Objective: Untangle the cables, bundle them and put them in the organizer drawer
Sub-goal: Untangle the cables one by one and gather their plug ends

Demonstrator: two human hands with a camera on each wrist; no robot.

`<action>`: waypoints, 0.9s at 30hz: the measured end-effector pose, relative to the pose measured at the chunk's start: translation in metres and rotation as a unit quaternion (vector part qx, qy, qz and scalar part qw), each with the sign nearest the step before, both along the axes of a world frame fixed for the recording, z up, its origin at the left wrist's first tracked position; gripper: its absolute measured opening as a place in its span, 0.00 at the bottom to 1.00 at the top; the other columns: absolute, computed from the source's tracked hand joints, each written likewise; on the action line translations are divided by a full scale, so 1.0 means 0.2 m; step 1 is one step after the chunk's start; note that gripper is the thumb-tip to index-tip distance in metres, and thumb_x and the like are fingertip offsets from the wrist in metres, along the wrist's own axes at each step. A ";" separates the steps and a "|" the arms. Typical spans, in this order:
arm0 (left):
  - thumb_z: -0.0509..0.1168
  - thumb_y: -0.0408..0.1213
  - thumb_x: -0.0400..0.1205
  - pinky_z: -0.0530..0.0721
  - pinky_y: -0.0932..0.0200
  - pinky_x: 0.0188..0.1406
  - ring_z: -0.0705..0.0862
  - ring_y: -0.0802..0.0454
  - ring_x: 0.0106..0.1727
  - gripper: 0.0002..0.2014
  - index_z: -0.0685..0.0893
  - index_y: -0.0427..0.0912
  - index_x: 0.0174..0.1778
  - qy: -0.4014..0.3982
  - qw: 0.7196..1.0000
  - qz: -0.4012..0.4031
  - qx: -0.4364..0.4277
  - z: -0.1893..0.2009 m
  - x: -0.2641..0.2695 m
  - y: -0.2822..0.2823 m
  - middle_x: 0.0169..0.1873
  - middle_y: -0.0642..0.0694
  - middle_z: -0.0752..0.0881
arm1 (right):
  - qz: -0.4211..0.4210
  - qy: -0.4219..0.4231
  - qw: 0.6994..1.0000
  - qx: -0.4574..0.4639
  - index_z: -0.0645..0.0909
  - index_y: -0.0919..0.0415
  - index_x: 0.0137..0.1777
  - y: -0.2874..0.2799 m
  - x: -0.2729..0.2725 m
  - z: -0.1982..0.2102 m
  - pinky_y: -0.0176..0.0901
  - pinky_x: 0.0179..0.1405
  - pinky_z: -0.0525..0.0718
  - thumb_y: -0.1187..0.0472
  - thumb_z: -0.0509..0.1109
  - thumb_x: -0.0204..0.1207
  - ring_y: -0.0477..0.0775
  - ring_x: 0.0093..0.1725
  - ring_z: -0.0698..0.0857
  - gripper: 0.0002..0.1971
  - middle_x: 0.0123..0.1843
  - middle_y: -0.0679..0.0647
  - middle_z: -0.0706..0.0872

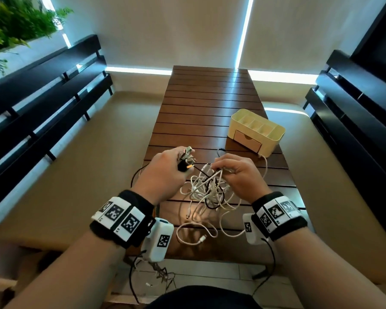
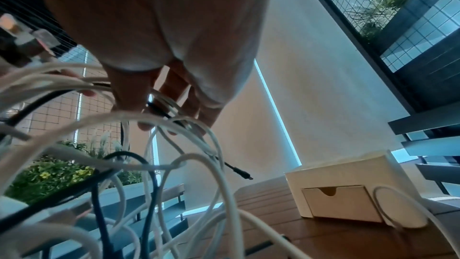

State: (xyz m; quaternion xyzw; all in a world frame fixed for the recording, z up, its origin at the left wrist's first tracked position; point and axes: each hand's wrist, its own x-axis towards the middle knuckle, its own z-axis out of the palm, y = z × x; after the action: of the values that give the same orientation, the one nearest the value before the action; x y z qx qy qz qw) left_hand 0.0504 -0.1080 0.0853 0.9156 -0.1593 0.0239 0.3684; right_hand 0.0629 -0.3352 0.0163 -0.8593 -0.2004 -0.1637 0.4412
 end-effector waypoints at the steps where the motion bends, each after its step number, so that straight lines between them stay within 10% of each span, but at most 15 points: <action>1: 0.71 0.39 0.80 0.84 0.50 0.58 0.86 0.49 0.53 0.12 0.87 0.48 0.59 0.005 1.000 -0.006 0.011 -0.01 0.02 -0.01 0.48 0.50 0.90 | 0.011 -0.014 1.000 0.000 0.93 0.59 0.49 0.01 0.00 0.01 0.41 0.57 0.86 0.75 0.78 0.71 0.46 0.52 0.89 0.12 0.48 0.51 0.91; 10: 0.71 0.49 0.82 0.79 0.55 0.40 0.83 0.49 0.40 0.15 0.76 0.51 0.33 0.069 0.984 -0.041 0.160 -0.08 0.15 -0.06 0.35 0.50 0.84 | 0.013 -0.043 0.999 -0.023 0.93 0.59 0.50 0.00 -0.01 0.04 0.36 0.62 0.83 0.71 0.78 0.74 0.45 0.59 0.86 0.09 0.56 0.49 0.89; 15: 0.70 0.50 0.82 0.81 0.52 0.43 0.84 0.45 0.44 0.13 0.79 0.50 0.35 0.051 0.988 0.002 0.148 -0.10 0.16 -0.08 0.37 0.47 0.85 | -0.024 0.153 0.982 -0.110 0.87 0.46 0.62 -0.08 -0.03 0.01 0.44 0.75 0.72 0.70 0.72 0.77 0.43 0.71 0.71 0.20 0.70 0.41 0.70; 18: 0.69 0.48 0.83 0.74 0.54 0.37 0.82 0.45 0.40 0.17 0.74 0.51 0.30 0.035 0.991 0.026 0.129 -0.11 0.15 -0.09 0.31 0.50 0.81 | -0.062 0.156 0.985 -0.040 0.80 0.45 0.66 -0.03 -0.07 0.07 0.36 0.60 0.79 0.72 0.68 0.72 0.47 0.57 0.76 0.26 0.60 0.45 0.71; 21: 0.69 0.48 0.82 0.71 0.56 0.34 0.79 0.49 0.36 0.17 0.74 0.51 0.29 0.020 0.994 0.042 0.099 -0.11 0.15 -0.10 0.30 0.51 0.81 | -0.107 0.219 0.970 -0.019 0.77 0.48 0.58 0.14 -0.11 0.10 0.39 0.41 0.82 0.49 0.67 0.81 0.49 0.44 0.82 0.09 0.49 0.48 0.80; 24: 0.71 0.46 0.81 0.68 0.58 0.28 0.77 0.55 0.32 0.18 0.74 0.50 0.27 0.019 0.996 0.055 0.064 -0.10 0.15 -0.10 0.27 0.53 0.80 | -0.142 0.325 0.932 -0.079 0.74 0.49 0.54 0.26 -0.08 0.00 0.52 0.47 0.88 0.21 0.56 0.73 0.52 0.46 0.87 0.31 0.47 0.51 0.86; 27: 0.72 0.43 0.80 0.67 0.58 0.28 0.74 0.58 0.27 0.22 0.71 0.48 0.22 0.030 0.997 0.060 0.030 -0.08 0.14 -0.08 0.21 0.55 0.76 | -0.162 0.338 0.926 -0.045 0.73 0.48 0.54 0.27 -0.04 -0.08 0.56 0.49 0.89 0.17 0.59 0.66 0.52 0.44 0.89 0.35 0.46 0.51 0.88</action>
State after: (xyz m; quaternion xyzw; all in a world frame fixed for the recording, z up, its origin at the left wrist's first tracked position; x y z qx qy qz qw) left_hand 0.0792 -0.1238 0.0686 0.9346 -0.0938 0.0141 0.3428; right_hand 0.0558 -0.2807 0.0004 -0.9033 0.0956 0.0766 0.4111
